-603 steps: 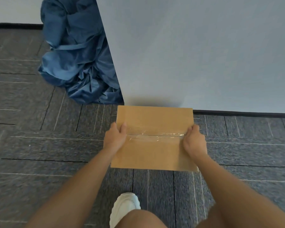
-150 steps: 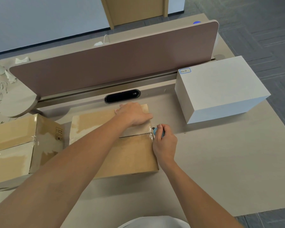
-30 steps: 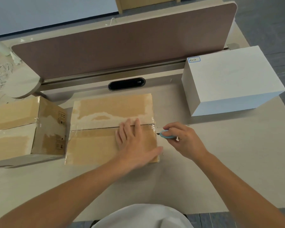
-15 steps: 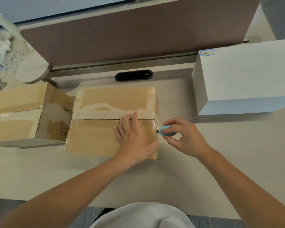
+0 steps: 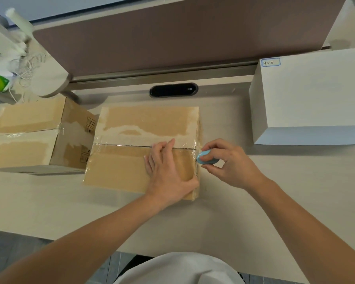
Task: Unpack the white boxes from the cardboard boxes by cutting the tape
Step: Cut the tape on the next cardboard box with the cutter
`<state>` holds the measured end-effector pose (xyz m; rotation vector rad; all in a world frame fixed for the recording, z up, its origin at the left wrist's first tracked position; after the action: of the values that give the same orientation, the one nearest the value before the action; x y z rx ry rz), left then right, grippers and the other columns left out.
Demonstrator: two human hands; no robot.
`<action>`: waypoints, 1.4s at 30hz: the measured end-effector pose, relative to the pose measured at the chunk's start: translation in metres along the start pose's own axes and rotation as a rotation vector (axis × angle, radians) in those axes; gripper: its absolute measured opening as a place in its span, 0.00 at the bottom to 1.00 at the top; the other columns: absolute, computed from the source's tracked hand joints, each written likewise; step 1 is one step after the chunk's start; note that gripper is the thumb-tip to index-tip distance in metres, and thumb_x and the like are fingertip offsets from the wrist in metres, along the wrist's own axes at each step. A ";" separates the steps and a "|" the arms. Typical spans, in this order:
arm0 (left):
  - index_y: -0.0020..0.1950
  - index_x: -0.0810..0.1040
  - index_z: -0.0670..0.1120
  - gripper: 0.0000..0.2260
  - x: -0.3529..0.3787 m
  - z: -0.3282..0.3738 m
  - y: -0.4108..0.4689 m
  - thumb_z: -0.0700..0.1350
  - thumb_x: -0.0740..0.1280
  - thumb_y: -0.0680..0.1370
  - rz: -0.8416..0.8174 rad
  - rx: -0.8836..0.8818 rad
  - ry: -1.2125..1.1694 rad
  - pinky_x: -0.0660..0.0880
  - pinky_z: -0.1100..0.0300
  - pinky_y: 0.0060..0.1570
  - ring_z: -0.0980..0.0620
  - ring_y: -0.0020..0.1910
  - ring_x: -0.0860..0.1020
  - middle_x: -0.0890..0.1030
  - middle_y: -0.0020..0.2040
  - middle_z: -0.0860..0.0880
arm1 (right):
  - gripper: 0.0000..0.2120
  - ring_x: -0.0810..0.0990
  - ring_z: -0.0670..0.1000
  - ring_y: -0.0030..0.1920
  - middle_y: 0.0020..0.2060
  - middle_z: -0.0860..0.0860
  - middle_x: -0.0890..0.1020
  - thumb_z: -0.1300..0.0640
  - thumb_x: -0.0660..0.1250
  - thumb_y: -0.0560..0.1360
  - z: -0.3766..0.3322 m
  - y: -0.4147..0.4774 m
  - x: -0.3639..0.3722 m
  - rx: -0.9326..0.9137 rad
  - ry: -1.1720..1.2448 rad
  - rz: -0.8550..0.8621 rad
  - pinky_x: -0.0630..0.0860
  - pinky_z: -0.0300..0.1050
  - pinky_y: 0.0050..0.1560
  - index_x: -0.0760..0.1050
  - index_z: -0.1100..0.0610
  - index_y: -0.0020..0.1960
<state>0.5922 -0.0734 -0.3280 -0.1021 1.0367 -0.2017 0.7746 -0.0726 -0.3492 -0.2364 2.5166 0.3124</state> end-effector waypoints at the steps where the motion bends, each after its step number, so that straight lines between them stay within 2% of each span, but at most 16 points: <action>1: 0.78 0.54 0.51 0.50 0.000 0.000 0.000 0.62 0.70 0.60 -0.010 -0.002 0.010 0.44 0.44 0.77 0.46 0.77 0.55 0.57 0.71 0.51 | 0.08 0.80 0.46 0.46 0.52 0.48 0.80 0.61 0.78 0.69 0.001 0.002 -0.001 -0.009 -0.008 -0.003 0.77 0.36 0.45 0.85 0.55 0.47; 3: 0.79 0.52 0.50 0.51 0.001 0.001 0.000 0.63 0.69 0.61 -0.029 -0.004 0.047 0.44 0.42 0.77 0.44 0.78 0.53 0.55 0.72 0.51 | 0.07 0.80 0.45 0.45 0.52 0.49 0.81 0.61 0.78 0.69 0.003 0.007 -0.006 -0.025 -0.030 0.003 0.78 0.37 0.46 0.85 0.56 0.47; 6: 0.79 0.51 0.50 0.50 0.001 0.002 0.000 0.63 0.68 0.61 -0.039 0.008 0.100 0.45 0.40 0.76 0.42 0.78 0.52 0.54 0.72 0.51 | 0.07 0.79 0.43 0.41 0.50 0.52 0.81 0.64 0.78 0.68 0.011 0.020 -0.019 -0.025 -0.048 0.081 0.75 0.29 0.47 0.85 0.59 0.46; 9: 0.79 0.50 0.50 0.51 0.001 0.002 -0.001 0.63 0.67 0.61 -0.043 0.004 0.101 0.43 0.41 0.77 0.42 0.78 0.51 0.53 0.72 0.51 | 0.08 0.79 0.42 0.39 0.51 0.50 0.80 0.64 0.78 0.69 0.018 0.033 -0.029 0.017 -0.074 0.101 0.78 0.34 0.48 0.85 0.59 0.47; 14: 0.78 0.48 0.51 0.50 0.002 0.000 0.000 0.64 0.66 0.62 -0.039 0.001 0.100 0.41 0.42 0.77 0.45 0.79 0.47 0.53 0.73 0.50 | 0.08 0.80 0.44 0.45 0.51 0.47 0.79 0.61 0.77 0.70 0.014 0.034 -0.028 0.067 -0.026 0.055 0.75 0.29 0.51 0.85 0.57 0.48; 17: 0.78 0.47 0.54 0.48 0.002 0.002 0.000 0.65 0.65 0.63 -0.067 -0.003 0.117 0.40 0.44 0.77 0.46 0.79 0.45 0.51 0.73 0.50 | 0.08 0.80 0.45 0.48 0.49 0.47 0.80 0.61 0.78 0.70 0.010 0.034 -0.030 0.098 0.054 0.133 0.76 0.31 0.50 0.84 0.55 0.49; 20: 0.77 0.56 0.54 0.42 -0.012 -0.005 0.004 0.66 0.62 0.66 -0.026 -0.049 0.102 0.49 0.46 0.76 0.47 0.75 0.52 0.52 0.74 0.50 | 0.09 0.80 0.45 0.48 0.47 0.46 0.81 0.59 0.77 0.71 0.003 0.039 -0.034 0.191 0.146 0.205 0.76 0.32 0.46 0.82 0.51 0.49; 22: 0.77 0.59 0.54 0.40 -0.029 -0.019 0.011 0.67 0.60 0.68 0.030 -0.103 0.127 0.52 0.46 0.75 0.44 0.75 0.55 0.54 0.75 0.49 | 0.05 0.81 0.47 0.44 0.45 0.45 0.82 0.55 0.74 0.74 -0.003 0.043 -0.034 0.281 0.174 0.218 0.79 0.39 0.44 0.81 0.50 0.49; 25: 0.78 0.57 0.50 0.38 -0.060 -0.056 0.023 0.66 0.60 0.73 0.103 -0.243 0.151 0.50 0.44 0.75 0.41 0.76 0.52 0.52 0.78 0.43 | 0.01 0.82 0.47 0.37 0.41 0.45 0.82 0.51 0.69 0.78 -0.014 0.049 -0.028 0.376 0.203 0.244 0.82 0.49 0.44 0.77 0.46 0.47; 26: 0.79 0.55 0.49 0.38 -0.070 -0.071 0.025 0.65 0.61 0.75 0.108 -0.318 0.134 0.49 0.43 0.75 0.40 0.77 0.51 0.50 0.78 0.42 | 0.02 0.82 0.47 0.36 0.40 0.46 0.82 0.50 0.67 0.79 -0.018 0.051 -0.024 0.399 0.222 0.262 0.82 0.52 0.43 0.76 0.45 0.46; 29: 0.80 0.51 0.47 0.38 -0.093 -0.109 0.023 0.64 0.61 0.78 0.096 -0.523 -0.001 0.53 0.41 0.74 0.38 0.77 0.52 0.52 0.79 0.40 | 0.03 0.83 0.50 0.40 0.42 0.47 0.82 0.48 0.66 0.79 -0.032 0.057 -0.012 0.422 0.228 0.291 0.82 0.57 0.45 0.75 0.43 0.46; 32: 0.79 0.54 0.46 0.37 -0.104 -0.121 0.023 0.64 0.61 0.78 0.100 -0.551 -0.042 0.55 0.41 0.72 0.39 0.75 0.55 0.56 0.76 0.40 | 0.03 0.83 0.52 0.43 0.43 0.47 0.82 0.46 0.65 0.79 -0.043 0.064 0.000 0.466 0.192 0.286 0.82 0.57 0.47 0.75 0.42 0.47; 37: 0.80 0.53 0.46 0.40 -0.111 -0.137 0.033 0.66 0.62 0.76 0.081 -0.577 -0.175 0.61 0.39 0.71 0.36 0.73 0.60 0.59 0.76 0.41 | 0.07 0.82 0.50 0.46 0.44 0.47 0.81 0.44 0.63 0.79 -0.053 0.068 0.012 0.536 0.088 0.286 0.82 0.56 0.48 0.76 0.46 0.52; 42: 0.79 0.55 0.48 0.36 -0.111 -0.137 0.028 0.62 0.64 0.78 0.152 -0.535 -0.166 0.57 0.41 0.70 0.37 0.72 0.58 0.59 0.74 0.40 | 0.10 0.81 0.50 0.47 0.46 0.47 0.80 0.45 0.63 0.80 -0.062 0.069 0.018 0.597 0.039 0.287 0.82 0.52 0.50 0.77 0.49 0.54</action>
<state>0.4232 -0.0205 -0.3091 -0.5138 0.9069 0.2246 0.7114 -0.0256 -0.2984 0.3576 2.5502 -0.3412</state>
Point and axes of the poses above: each hand's wrist, its own y-axis towards the middle knuckle, its own x-axis out of the palm, z = x × y, the point moved 5 cm from there along y, towards the middle knuckle
